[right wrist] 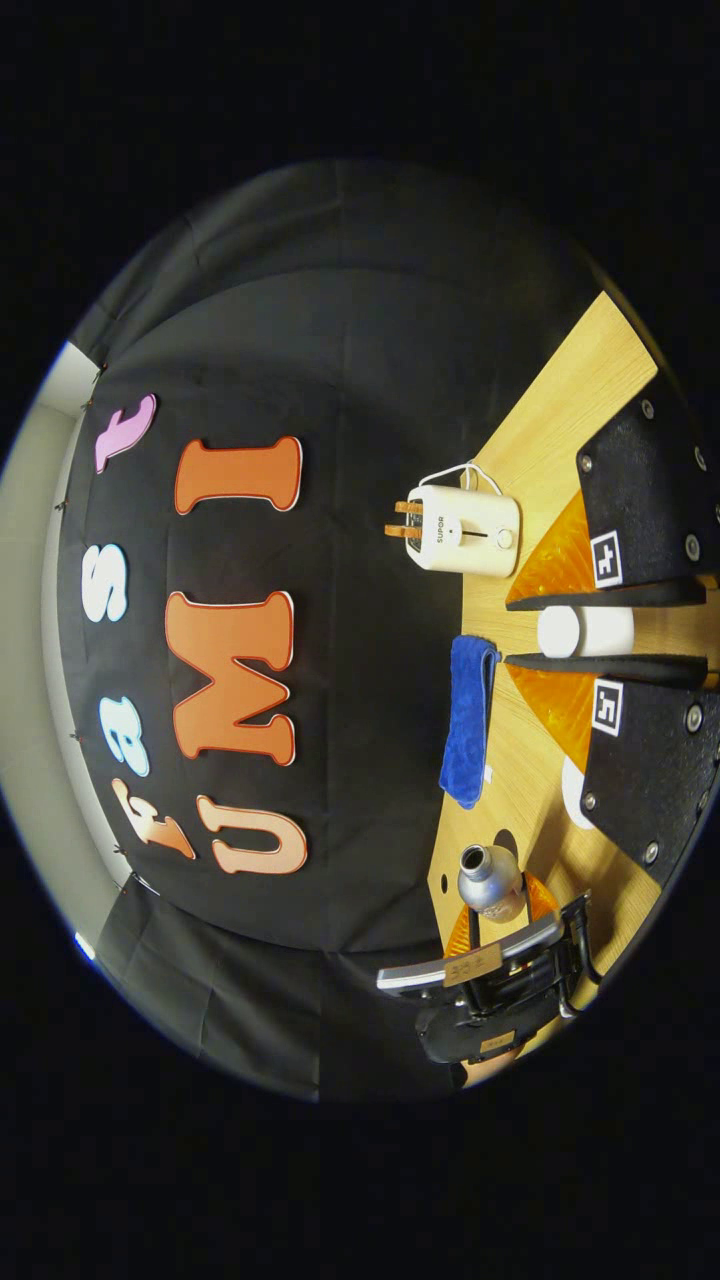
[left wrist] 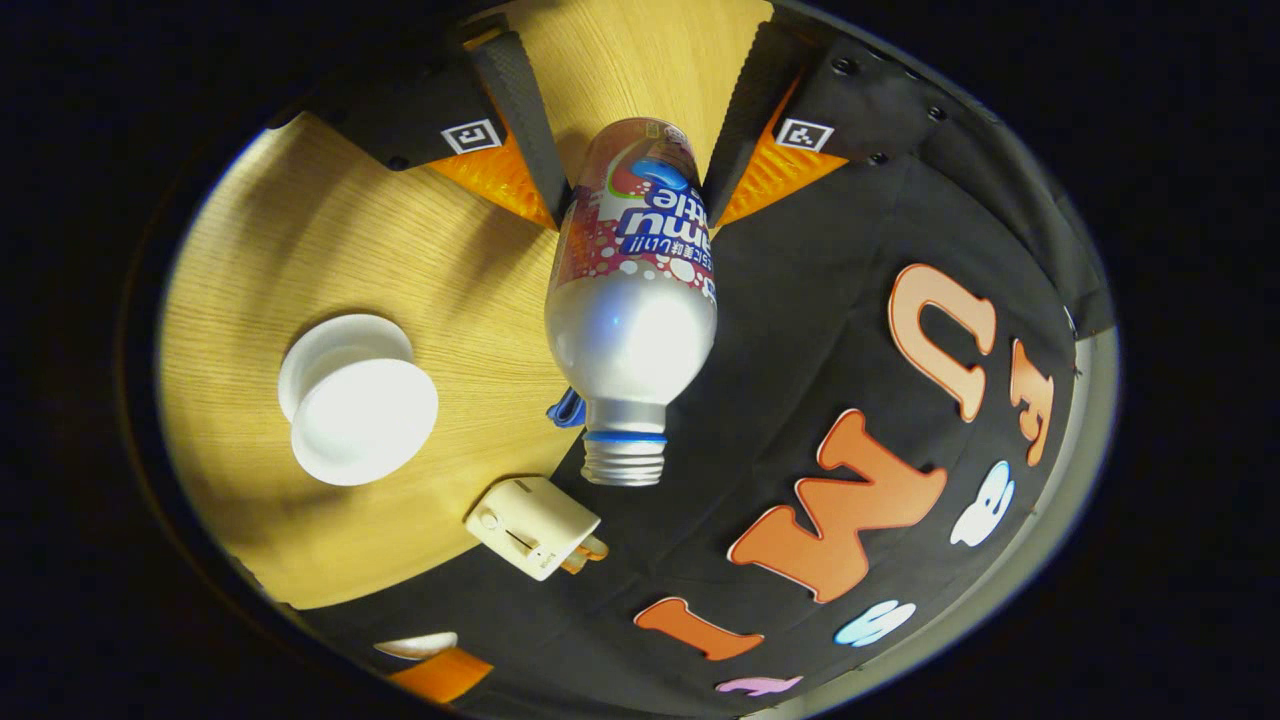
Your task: Open the teacup lid with one hand, grasp the water bottle and pour water into the teacup with the other hand; after pouring, place the water bottle on the coaster and then close the teacup lid.
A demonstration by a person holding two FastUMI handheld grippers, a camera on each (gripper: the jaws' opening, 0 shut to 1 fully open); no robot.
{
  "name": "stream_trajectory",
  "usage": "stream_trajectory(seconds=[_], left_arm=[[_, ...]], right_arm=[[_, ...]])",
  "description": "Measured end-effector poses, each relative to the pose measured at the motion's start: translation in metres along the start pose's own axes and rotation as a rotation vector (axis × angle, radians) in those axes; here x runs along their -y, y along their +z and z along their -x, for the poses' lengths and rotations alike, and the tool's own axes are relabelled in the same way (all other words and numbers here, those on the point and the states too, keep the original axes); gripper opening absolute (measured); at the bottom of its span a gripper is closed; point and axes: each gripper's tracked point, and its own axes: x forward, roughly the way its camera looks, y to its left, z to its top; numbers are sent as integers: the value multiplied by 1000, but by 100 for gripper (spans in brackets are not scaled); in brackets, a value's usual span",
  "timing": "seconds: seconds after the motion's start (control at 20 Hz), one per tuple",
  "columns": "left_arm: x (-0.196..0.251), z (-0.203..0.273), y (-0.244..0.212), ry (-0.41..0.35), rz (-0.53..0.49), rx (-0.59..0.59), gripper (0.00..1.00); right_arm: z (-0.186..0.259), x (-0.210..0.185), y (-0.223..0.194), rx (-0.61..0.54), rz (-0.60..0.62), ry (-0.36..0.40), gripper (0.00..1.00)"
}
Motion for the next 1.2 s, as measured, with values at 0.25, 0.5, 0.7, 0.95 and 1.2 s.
stream_trajectory(seconds=[0.25,0.5,0.7,0.95,1.2], left_arm=[[-4,-2,10,-2,-134,8,84],[-18,-2,15,13,-307,17,84],[-15,-1,17,-1,-368,19,83],[-21,1,20,22,-504,30,82],[-25,2,26,16,-612,55,83]], right_arm=[[3,14,-5,-8,-4,-20,19],[8,22,-5,-2,22,-35,19],[12,25,-5,-1,21,-35,19],[14,28,-4,2,20,-37,19],[15,30,-8,-8,18,-37,19]])
